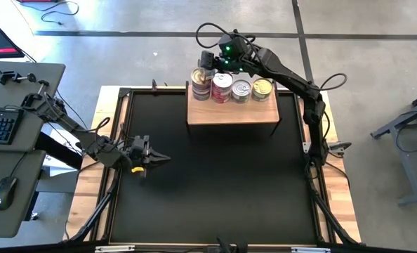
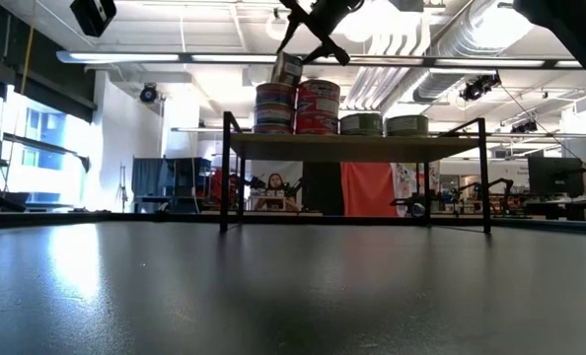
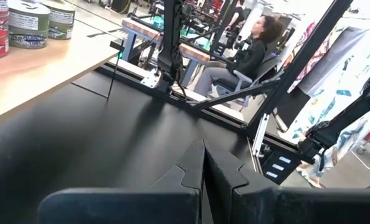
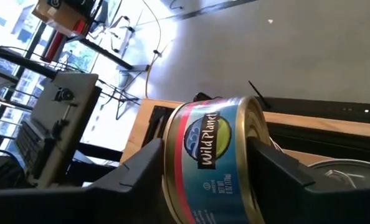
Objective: Stack canned seafood by type on shelf
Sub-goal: Stack the blue-pink can on top of the blue-pink tuna can on the shelf
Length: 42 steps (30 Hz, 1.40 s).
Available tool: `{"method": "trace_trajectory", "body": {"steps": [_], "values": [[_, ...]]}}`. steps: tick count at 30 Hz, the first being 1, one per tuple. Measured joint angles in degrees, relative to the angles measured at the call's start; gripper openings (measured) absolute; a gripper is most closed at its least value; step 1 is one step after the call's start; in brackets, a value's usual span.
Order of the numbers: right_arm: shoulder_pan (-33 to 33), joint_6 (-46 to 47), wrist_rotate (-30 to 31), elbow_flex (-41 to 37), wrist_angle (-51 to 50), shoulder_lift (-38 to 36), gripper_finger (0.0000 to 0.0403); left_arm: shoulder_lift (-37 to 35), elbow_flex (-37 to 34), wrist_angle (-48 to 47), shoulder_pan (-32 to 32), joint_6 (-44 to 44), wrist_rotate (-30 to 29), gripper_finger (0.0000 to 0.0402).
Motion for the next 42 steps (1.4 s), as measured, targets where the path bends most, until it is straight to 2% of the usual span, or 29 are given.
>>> {"method": "trace_trajectory", "body": {"steps": [4, 22, 27, 32, 34, 37, 39, 42], "values": [[0.0, -0.7, -0.1, 0.0, 0.0, 0.0, 0.0167, 0.0, 0.0, 0.1, 0.0, 0.0, -0.1, 0.0000], [0.2, -2.1, -0.4, 1.2, 1.4, 0.3, 0.0098, 0.0, 0.0, 0.2, 0.0, -0.1, -0.2, 0.0000], [0.2, -2.8, -0.4, 1.6, -0.5, -0.1, 0.0070, 0.0, 0.0, 4.0, 0.0, 1.0, -0.2, 0.0000], [0.3, -3.4, -0.3, 1.7, -2.6, -0.4, 0.0050, 0.0, 0.0, 11.3, 0.6, 6.5, -0.3, 0.0000], [0.3, -3.9, -0.3, 1.7, -2.3, -0.4, 0.0047, 0.0, 0.0, 15.1, 1.9, 7.9, -1.8, 0.0000], [0.1, -4.5, -0.3, 1.7, -2.1, -0.5, 0.0046, 0.1, 2.3, 15.2, 6.5, 9.0, -6.2, 0.0000], [0.0, -4.6, -0.3, 1.7, -2.1, -0.5, 0.0046, 0.1, 5.9, 12.2, 11.5, 10.3, -6.3, 0.0000], [0.0, -4.8, -0.6, 1.7, -2.1, -0.5, 0.0046, 1.3, 12.7, 1.3, 20.3, 10.0, -4.7, 0.0000]]}}
